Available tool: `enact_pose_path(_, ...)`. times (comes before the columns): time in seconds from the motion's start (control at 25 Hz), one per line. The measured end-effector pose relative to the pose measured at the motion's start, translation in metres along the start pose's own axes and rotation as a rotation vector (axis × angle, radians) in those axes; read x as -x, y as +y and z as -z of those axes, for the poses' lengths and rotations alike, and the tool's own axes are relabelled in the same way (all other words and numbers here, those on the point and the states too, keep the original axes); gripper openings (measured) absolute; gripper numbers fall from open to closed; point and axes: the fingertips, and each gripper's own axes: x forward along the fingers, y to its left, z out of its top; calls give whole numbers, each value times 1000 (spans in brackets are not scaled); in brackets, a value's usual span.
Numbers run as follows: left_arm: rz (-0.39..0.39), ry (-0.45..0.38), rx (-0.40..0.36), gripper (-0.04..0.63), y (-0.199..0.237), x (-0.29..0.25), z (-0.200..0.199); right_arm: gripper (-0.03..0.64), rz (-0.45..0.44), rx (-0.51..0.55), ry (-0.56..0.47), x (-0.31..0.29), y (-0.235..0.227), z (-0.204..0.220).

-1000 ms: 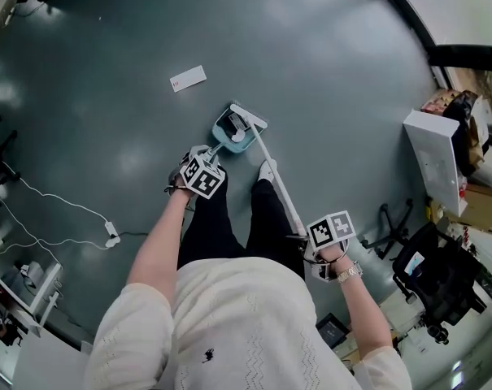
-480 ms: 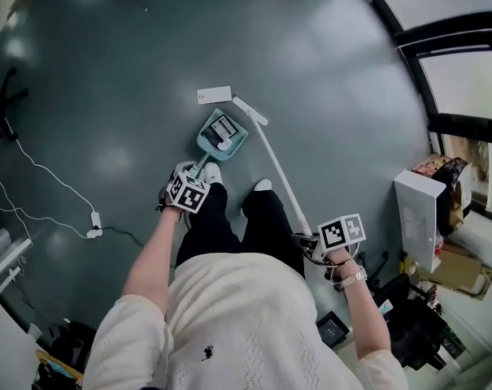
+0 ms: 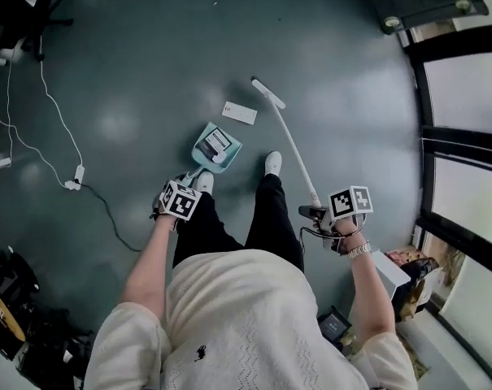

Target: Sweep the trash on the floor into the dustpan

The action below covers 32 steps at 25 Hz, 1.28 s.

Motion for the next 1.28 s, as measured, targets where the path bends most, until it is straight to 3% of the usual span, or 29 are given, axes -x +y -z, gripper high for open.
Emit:
enact_pose_path(0.12,-22,13,87,94,-8,-5,-5,85,25,75,72,17,-22,-58)
enact_pose_path(0.28,-91,0,311,94,-41,-21,-16,84,103,211,201,45,-59,-127)
enact_pose_path(0.36,-121,-7,384,94,-59,-29,-23,84,131,254,248,52,-71,-149)
enact_pose_path(0.52,-158,-47,515,94,-85,-39,-30,85,199,326,332,44,-85,-157)
enact_pose_path(0.68,-185,-72,623,94,-99,-49,-32,84,232,386,449,29,-94,-125)
enact_pose_path(0.96,-213,-96,644,94,-104,-54,-37,84,269,472,634,32,-113,-58)
enact_pose_path(1.28,-220,-108,634,94,-97,-56,-32,84,291,585,757,47,-109,-36)
